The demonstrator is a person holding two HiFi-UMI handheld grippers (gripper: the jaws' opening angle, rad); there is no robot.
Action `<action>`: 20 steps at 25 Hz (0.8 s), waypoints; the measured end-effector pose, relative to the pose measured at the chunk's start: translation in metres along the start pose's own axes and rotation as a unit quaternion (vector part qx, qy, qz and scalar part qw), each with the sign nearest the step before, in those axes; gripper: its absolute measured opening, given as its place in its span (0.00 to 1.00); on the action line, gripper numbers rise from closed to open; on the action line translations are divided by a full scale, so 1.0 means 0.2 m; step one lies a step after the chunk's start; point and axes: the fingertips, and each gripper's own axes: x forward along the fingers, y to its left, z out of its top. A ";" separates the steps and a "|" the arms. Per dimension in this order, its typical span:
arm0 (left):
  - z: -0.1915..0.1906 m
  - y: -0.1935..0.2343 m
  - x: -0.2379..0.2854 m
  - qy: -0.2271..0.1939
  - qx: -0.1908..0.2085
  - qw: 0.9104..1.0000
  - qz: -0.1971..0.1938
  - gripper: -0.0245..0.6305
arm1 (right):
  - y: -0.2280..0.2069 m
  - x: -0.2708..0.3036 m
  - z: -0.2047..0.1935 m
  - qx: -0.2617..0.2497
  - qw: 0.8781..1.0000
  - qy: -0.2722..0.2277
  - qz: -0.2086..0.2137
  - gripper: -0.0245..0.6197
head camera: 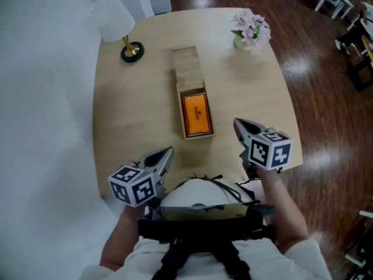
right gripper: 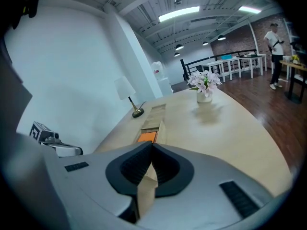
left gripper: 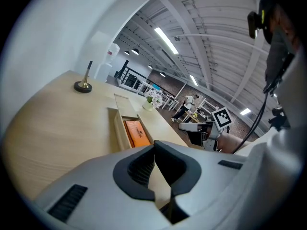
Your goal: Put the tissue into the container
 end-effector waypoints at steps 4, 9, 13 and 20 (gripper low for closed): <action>0.00 -0.02 0.01 0.005 0.005 1.000 -0.007 0.03 | -0.03 -0.04 -0.02 0.023 1.000 -0.004 -0.001 0.02; -0.02 -0.08 0.04 0.020 0.027 0.999 -0.021 0.03 | -0.05 -0.06 -0.04 0.030 0.999 -0.008 -0.007 0.01; -0.02 -0.11 0.06 0.031 0.050 0.998 -0.026 0.03 | -0.03 -0.07 -0.04 0.019 1.000 -0.008 -0.006 0.01; -0.02 -0.11 0.07 0.037 0.058 0.997 -0.026 0.03 | -0.01 -0.06 -0.04 -0.007 1.000 -0.003 -0.009 0.01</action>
